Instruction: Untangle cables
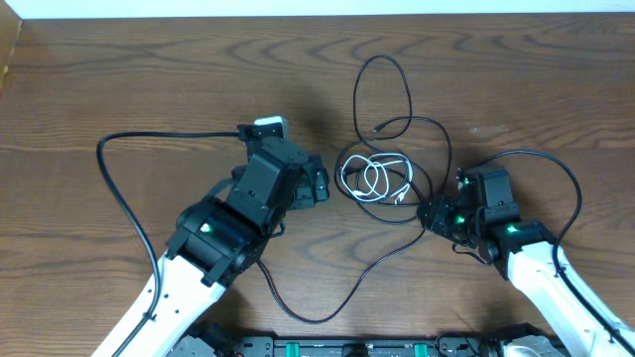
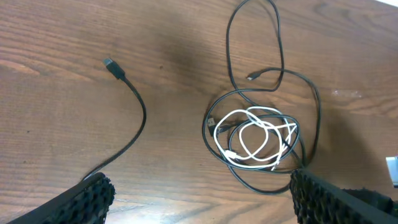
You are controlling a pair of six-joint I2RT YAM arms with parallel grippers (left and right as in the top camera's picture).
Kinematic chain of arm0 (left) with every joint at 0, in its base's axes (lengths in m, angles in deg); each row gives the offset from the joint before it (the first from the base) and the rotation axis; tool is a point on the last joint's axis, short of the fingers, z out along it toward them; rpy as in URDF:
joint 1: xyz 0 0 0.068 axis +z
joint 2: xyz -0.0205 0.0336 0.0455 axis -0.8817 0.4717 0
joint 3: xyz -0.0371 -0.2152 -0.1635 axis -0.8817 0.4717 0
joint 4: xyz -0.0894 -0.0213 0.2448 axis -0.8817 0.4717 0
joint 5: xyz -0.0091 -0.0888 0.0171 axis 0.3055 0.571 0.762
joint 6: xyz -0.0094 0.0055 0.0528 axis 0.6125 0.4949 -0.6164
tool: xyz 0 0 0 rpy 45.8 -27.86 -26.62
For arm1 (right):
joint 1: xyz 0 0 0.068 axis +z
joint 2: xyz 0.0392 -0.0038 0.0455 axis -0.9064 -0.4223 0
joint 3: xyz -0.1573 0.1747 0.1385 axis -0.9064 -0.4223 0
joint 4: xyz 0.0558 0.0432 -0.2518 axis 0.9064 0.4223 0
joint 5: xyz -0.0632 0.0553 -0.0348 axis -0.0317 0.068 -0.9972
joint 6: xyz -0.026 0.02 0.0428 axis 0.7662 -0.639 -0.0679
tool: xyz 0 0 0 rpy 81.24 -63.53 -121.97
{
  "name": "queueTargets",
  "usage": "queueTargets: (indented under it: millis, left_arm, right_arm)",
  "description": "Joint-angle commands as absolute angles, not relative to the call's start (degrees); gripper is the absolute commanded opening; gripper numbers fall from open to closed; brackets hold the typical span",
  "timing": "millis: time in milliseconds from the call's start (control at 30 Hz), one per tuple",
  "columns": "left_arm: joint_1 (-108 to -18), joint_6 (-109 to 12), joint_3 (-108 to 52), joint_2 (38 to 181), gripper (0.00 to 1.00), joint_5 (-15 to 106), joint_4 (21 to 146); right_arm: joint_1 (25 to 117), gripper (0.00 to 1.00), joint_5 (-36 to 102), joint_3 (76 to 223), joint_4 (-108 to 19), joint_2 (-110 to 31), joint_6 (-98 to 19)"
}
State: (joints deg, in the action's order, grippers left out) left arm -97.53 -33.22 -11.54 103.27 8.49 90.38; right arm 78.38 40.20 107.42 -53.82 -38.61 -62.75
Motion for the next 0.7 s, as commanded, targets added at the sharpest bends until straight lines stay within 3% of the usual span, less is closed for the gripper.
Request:
queueTargets:
  millis: [0,167,267,333,567,667]
  left_arm:
    - [-97.3,-32.3,-11.9,103.3,0.91,7.5,90.6]
    - [-97.3,-32.3,-11.9,103.3,0.91,7.5,90.6]
    - [-97.3,-32.4,-11.9,103.3,0.91,7.5,90.6]
    - [-97.3,-32.6,-11.9,103.3,0.91,7.5,90.6]
    - [-97.3,-32.6,-11.9,103.3,0.91,7.4,90.6]
    - [-97.3,-32.5,-11.9,103.3,0.91,7.5,90.6]
  right_arm:
    - [78.6,0.45,39.7,108.1,-53.7,-41.9,-63.2]
    - [78.6,0.39,39.6,108.1,-55.9,-45.0,-63.7]
    - [78.6,0.11,39.7,108.1,-56.6,-46.9,-63.7]
    - [78.6,0.01,40.0,108.1,-56.6,-47.1,-63.7]
    - [78.6,0.01,46.7,108.6,-54.2,-40.0,-61.4]
    - [78.6,0.01,43.3,109.8,-49.3,-32.3,-61.4]
